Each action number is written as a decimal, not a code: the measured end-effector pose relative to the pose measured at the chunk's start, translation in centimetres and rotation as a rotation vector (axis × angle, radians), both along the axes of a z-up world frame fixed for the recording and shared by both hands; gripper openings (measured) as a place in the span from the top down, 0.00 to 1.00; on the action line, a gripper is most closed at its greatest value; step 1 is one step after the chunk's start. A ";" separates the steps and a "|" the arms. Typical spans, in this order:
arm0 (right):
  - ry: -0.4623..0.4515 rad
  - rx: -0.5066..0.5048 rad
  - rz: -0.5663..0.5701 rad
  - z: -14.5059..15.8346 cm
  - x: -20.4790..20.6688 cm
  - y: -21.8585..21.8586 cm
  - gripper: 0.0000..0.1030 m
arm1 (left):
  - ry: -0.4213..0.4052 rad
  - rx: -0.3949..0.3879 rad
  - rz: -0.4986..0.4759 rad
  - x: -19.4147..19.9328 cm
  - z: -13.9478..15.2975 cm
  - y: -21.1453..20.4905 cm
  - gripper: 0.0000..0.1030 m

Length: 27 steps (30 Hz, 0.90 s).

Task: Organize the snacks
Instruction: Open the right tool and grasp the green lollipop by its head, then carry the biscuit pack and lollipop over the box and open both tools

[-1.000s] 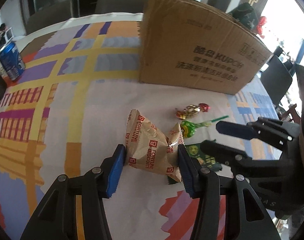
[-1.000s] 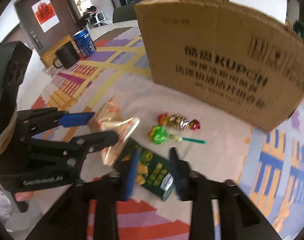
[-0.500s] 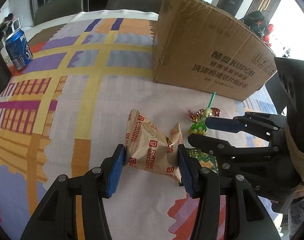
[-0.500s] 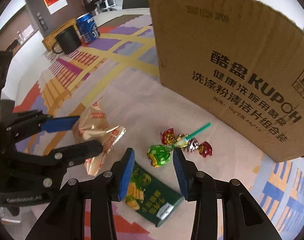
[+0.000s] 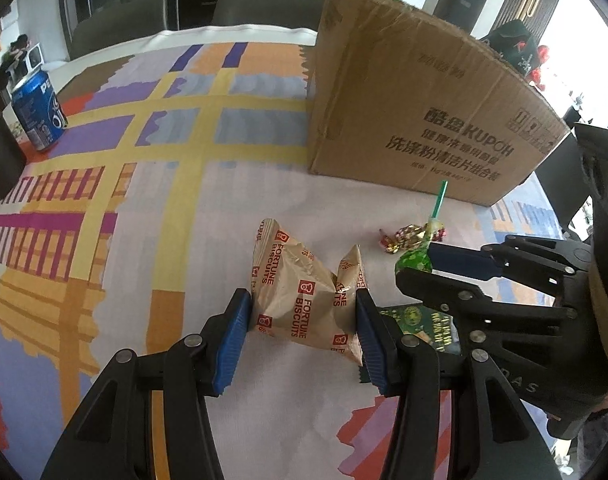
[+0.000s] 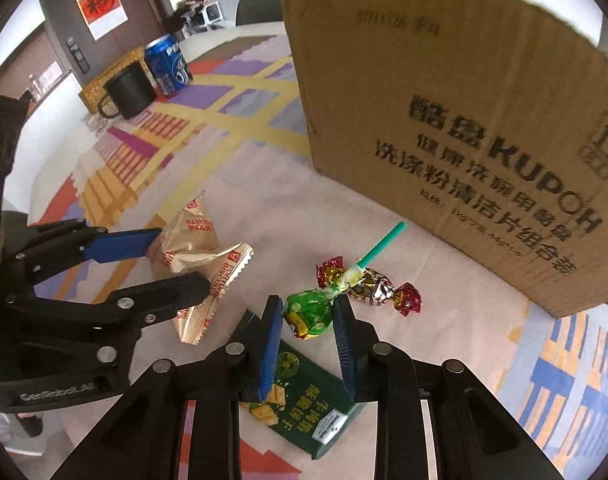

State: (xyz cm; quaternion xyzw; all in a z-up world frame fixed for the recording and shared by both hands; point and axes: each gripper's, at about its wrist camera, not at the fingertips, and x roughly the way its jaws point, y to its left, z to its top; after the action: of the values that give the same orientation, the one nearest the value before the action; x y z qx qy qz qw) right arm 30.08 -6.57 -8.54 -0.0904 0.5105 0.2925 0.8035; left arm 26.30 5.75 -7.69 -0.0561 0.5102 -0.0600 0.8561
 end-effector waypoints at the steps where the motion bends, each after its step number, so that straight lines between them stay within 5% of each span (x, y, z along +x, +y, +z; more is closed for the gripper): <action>1: -0.006 0.008 -0.004 0.3 -0.2 -0.2 0.74 | -0.006 0.000 -0.002 -0.1 0.2 -0.1 0.50; 27: -0.314 0.170 -0.154 12.8 -2.6 -6.1 0.74 | -0.319 0.008 -0.062 -0.1 13.1 -3.6 0.50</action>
State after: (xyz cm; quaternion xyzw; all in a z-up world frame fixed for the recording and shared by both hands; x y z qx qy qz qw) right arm 27.50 -12.70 4.29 -0.0275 0.3576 0.2542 0.8982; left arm 26.15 2.18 5.38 -0.0267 0.3694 -0.0924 0.9243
